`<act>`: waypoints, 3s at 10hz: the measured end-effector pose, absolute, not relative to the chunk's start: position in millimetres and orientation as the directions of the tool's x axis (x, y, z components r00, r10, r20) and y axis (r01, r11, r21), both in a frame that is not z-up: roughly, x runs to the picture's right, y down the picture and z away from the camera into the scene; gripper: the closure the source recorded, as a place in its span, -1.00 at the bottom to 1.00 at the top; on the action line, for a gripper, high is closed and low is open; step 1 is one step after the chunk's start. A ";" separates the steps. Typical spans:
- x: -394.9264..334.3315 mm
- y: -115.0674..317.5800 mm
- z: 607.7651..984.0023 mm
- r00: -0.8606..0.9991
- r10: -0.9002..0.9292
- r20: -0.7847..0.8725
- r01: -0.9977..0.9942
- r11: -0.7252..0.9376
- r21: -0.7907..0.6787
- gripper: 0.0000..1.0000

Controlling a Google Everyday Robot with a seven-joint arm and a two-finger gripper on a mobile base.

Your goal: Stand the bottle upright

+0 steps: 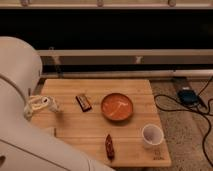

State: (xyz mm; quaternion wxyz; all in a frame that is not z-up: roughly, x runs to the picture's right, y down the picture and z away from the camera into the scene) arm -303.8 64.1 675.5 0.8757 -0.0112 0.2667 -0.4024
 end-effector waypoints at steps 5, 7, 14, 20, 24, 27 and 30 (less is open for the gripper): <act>-299.3 60.1 678.5 0.474 -0.770 -0.427 0.715 0.620 -0.324 1.00; -295.2 58.4 681.1 0.465 -0.775 -0.428 0.708 0.615 -0.346 1.00; -277.3 54.4 693.4 0.504 -0.780 -0.372 0.665 0.625 -0.409 1.00; -264.8 48.3 702.2 0.553 -0.752 -0.359 0.604 0.658 -0.449 0.78; -259.4 50.8 709.8 0.536 -0.761 -0.366 0.588 0.647 -0.484 0.02; -257.0 52.4 715.4 0.541 -0.759 -0.363 0.584 0.649 -0.488 -0.56; -253.9 53.4 718.9 0.552 -0.752 -0.361 0.580 0.657 -0.482 -0.60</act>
